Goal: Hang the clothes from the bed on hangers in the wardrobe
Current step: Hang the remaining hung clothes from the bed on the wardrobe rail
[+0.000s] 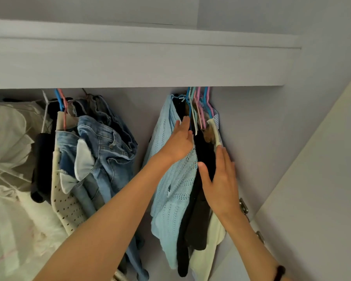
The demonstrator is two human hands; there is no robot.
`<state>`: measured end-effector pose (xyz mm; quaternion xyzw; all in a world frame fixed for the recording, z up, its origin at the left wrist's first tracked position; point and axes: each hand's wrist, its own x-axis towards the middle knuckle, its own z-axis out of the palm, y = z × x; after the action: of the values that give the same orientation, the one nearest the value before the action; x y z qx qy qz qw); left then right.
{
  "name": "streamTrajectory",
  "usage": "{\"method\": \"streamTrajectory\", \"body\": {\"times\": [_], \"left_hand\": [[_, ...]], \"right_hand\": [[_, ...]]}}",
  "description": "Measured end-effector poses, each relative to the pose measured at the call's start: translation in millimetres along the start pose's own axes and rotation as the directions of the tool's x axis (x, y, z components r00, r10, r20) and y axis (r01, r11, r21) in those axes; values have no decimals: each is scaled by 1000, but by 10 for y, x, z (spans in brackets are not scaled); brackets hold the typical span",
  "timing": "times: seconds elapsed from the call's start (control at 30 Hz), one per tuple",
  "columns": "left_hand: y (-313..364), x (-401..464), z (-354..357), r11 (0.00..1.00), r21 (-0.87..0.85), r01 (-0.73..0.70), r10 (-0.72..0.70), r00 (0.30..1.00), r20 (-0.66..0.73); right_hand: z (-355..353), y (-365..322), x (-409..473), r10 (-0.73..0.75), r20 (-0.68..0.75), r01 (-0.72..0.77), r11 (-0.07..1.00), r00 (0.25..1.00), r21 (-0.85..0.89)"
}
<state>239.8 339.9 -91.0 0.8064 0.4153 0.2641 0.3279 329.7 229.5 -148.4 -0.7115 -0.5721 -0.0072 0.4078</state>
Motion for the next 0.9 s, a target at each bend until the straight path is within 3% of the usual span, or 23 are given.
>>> {"method": "streamTrajectory", "body": {"times": [0.13, 0.23, 0.3, 0.4, 0.5, 0.57, 0.63, 0.7, 0.9], "left_hand": [[-173, -438, -213, 970, 198, -143, 179, 968, -177], [-377, -838, -552, 877, 432, -209, 370, 868, -331], [-543, -1064, -866, 834, 529, -157, 418, 805, -420], [-887, -1353, -1316, 850, 527, 29, 324, 759, -565], [-1292, -1574, -1642, 916, 324, 237, 57, 722, -690], [-1487, -1645, -1778, 954, 73, 292, -186, 763, -619], [-1588, -1653, -1841, 952, -126, 278, -305, 882, -358], [-1608, -1621, -1842, 950, -77, 302, -311, 928, -205], [-1414, -1491, -1803, 939, 166, 300, -294, 954, -62]], "right_hand": [[-25, -292, -25, -118, -113, 119, 993, 987, 5], [117, -651, -50, -194, -56, 199, 974, 979, 110], [263, -948, -62, -228, 42, 214, 953, 973, 213], [541, -1414, -28, -224, 189, 142, 918, 956, 370], [837, -1818, 29, -178, 315, 19, 894, 932, 448], [990, -2027, 82, -118, 418, -91, 889, 901, 449], [1101, -2181, 140, -68, 477, -155, 897, 876, 413], [1138, -2287, 193, -60, 493, -127, 933, 868, 338], [1062, -2179, 289, -68, 431, -56, 962, 900, 269]]}}
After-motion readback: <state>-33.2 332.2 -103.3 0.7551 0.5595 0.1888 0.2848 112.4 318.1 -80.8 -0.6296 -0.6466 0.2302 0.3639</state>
